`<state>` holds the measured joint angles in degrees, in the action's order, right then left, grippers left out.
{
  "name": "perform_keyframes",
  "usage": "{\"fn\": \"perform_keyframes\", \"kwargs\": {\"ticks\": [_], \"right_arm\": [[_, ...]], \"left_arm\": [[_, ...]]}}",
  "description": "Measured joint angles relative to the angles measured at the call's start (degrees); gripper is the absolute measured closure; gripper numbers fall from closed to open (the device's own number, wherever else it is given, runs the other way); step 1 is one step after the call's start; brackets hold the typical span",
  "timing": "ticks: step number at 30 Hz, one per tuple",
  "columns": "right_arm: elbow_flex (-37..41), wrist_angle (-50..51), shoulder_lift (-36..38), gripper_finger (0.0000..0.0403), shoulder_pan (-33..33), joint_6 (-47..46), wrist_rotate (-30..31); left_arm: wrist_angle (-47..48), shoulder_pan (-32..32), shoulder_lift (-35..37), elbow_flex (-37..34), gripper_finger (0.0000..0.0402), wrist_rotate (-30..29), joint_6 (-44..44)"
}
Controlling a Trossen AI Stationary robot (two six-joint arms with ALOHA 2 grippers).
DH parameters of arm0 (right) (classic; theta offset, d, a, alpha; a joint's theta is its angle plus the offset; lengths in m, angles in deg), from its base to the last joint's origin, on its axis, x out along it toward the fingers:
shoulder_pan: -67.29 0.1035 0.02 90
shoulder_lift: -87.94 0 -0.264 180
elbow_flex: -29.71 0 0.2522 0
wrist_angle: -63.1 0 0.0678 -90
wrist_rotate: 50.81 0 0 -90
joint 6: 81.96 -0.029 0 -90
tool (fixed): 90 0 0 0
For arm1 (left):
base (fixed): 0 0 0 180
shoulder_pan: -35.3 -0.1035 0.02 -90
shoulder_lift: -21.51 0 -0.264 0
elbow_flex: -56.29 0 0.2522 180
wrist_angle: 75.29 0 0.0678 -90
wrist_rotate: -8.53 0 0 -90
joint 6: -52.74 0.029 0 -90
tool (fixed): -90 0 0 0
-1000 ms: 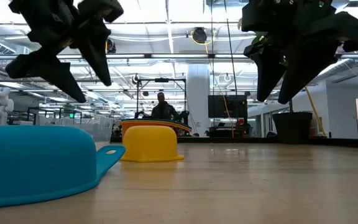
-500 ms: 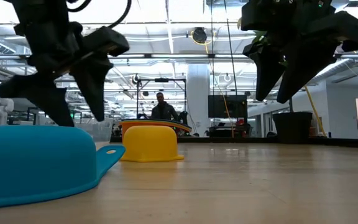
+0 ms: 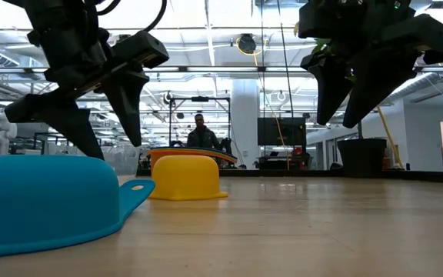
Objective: Nest measuring cups in basket
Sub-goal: Stack the yellow measuring cup on top of the violet measuring cup
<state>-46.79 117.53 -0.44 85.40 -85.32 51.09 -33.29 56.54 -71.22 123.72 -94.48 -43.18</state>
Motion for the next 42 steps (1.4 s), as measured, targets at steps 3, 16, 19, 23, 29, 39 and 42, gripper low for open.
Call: {"fn": "perform_keyframes", "kwargs": {"ticks": [3,16,19,23,29,39,42], "right_arm": [[0.0,0.0,0.0,0.0179,0.0,0.0,0.0],[0.0,0.0,0.0,0.0179,0.0,0.0,0.0],[0.0,0.0,0.0,0.0179,0.0,0.0,0.0],[0.0,0.0,0.0,0.0179,0.0,0.0,0.0],[0.0,-0.1,0.0,0.0179,0.0,0.0,0.0],[0.0,-0.1,0.0,0.0179,0.0,0.0,0.0],[0.0,-0.1,0.0,0.0179,0.0,0.0,0.0]], "left_arm": [[0.0,0.0,0.0,0.0,0.0158,0.0,-0.9],[-4.1,0.0,0.0,-3.9,0.0158,-0.5,-4.8],[-8.0,0.0,0.0,-6.6,0.0158,0.9,-5.3],[-14.4,0.0,0.0,-9.4,0.0158,1.9,-5.2],[-17.1,-0.1,0.2,-11.5,0.0158,2.0,-5.3],[-17.4,-0.1,0.1,-12.0,0.0199,0.1,-4.6],[-17.4,-0.2,0.0,-12.1,0.0253,-0.4,-2.0]]}}
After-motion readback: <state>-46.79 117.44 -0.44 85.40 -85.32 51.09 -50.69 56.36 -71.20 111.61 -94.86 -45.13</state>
